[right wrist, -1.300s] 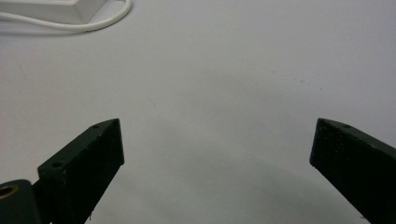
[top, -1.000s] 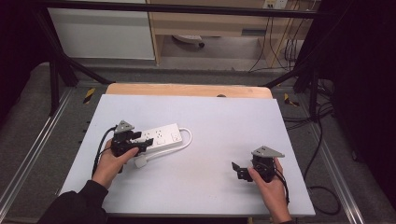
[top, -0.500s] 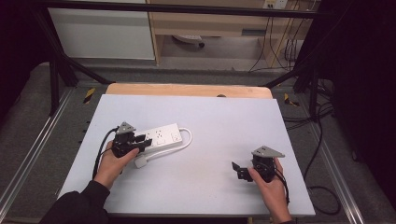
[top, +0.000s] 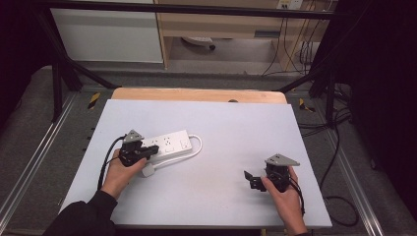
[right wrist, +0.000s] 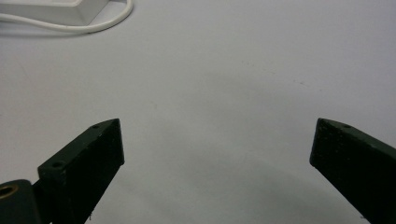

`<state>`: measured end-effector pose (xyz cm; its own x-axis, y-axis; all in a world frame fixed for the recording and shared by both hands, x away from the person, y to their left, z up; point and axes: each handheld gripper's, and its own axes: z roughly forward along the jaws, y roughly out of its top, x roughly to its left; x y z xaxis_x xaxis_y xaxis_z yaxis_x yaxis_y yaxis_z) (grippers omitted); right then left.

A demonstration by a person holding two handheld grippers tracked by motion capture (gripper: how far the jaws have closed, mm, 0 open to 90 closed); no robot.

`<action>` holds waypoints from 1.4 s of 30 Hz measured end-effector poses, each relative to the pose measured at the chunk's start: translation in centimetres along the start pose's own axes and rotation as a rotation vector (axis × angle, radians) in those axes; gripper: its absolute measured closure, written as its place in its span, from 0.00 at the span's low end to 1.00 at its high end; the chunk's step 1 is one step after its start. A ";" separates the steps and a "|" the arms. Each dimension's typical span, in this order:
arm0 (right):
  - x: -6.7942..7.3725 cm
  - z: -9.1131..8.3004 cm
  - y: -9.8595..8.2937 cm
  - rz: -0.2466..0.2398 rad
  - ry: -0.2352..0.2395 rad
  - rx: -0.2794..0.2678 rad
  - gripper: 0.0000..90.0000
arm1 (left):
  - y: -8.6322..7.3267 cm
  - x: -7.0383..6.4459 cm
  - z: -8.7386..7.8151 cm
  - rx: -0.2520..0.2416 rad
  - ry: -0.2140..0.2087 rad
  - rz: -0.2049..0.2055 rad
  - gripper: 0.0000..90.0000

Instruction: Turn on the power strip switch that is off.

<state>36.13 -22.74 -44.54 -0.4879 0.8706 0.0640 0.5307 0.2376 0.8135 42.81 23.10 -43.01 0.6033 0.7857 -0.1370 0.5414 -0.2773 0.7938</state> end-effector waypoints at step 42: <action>0.0 -0.2 0.1 -0.002 0.003 -0.009 0.04 | 0.5 -0.1 1.3 0.026 -0.023 0.020 1.00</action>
<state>36.03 -22.81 -44.39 -0.4910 0.8688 0.0640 0.5238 0.2357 0.8186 43.76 22.18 -43.34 0.6276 0.7667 -0.1353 0.5438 -0.3074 0.7809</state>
